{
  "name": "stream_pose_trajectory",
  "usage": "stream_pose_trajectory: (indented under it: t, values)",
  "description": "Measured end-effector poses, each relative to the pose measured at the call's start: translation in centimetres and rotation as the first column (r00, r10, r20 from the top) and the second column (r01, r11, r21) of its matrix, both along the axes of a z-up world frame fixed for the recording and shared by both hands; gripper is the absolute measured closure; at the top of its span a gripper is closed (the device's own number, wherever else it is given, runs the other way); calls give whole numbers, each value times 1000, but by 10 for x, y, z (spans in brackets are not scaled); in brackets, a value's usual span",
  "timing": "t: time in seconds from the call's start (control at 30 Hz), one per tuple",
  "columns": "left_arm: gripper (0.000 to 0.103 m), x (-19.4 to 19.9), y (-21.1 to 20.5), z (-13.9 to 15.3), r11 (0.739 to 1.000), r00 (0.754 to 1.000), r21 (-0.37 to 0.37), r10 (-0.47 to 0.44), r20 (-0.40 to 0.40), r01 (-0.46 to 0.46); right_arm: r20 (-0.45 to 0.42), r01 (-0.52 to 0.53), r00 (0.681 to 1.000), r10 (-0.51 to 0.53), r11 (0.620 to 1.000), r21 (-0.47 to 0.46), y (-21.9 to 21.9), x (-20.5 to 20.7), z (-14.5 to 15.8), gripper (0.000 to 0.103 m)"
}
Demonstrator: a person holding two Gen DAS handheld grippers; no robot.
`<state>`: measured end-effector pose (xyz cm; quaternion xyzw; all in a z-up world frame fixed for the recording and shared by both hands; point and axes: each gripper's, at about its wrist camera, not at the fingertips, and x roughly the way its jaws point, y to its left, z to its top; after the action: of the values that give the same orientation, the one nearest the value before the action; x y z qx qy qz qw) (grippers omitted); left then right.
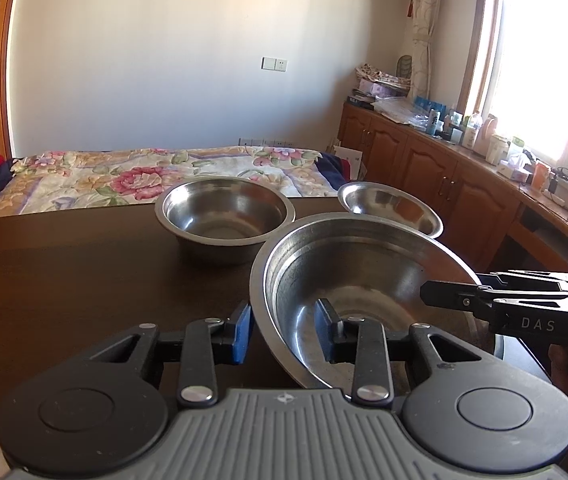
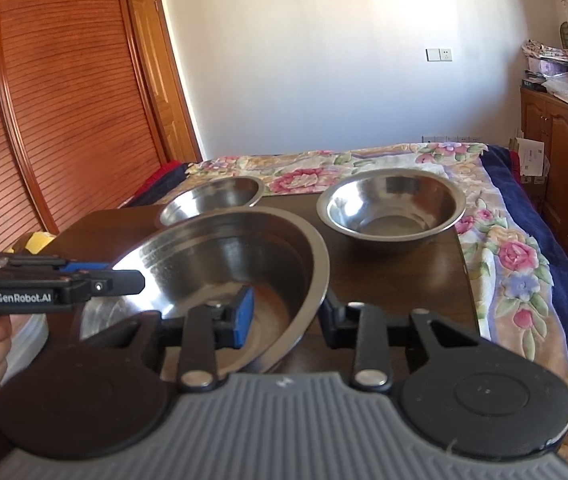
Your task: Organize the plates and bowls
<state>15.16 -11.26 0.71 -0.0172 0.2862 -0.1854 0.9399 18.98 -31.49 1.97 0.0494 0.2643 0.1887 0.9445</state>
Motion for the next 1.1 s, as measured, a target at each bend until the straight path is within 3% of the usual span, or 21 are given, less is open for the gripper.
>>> stream_pose_trajectory:
  t: [0.53, 1.1]
  values:
    - [68, -54, 26, 14, 1000, 999, -26, -14, 35, 14, 13, 15, 1000, -16, 1000, 16, 19, -49, 13, 66]
    - [68, -93, 42, 7, 1000, 999, -12, -11, 30, 11, 5, 9, 1000, -9, 999, 31, 33, -85, 8, 66]
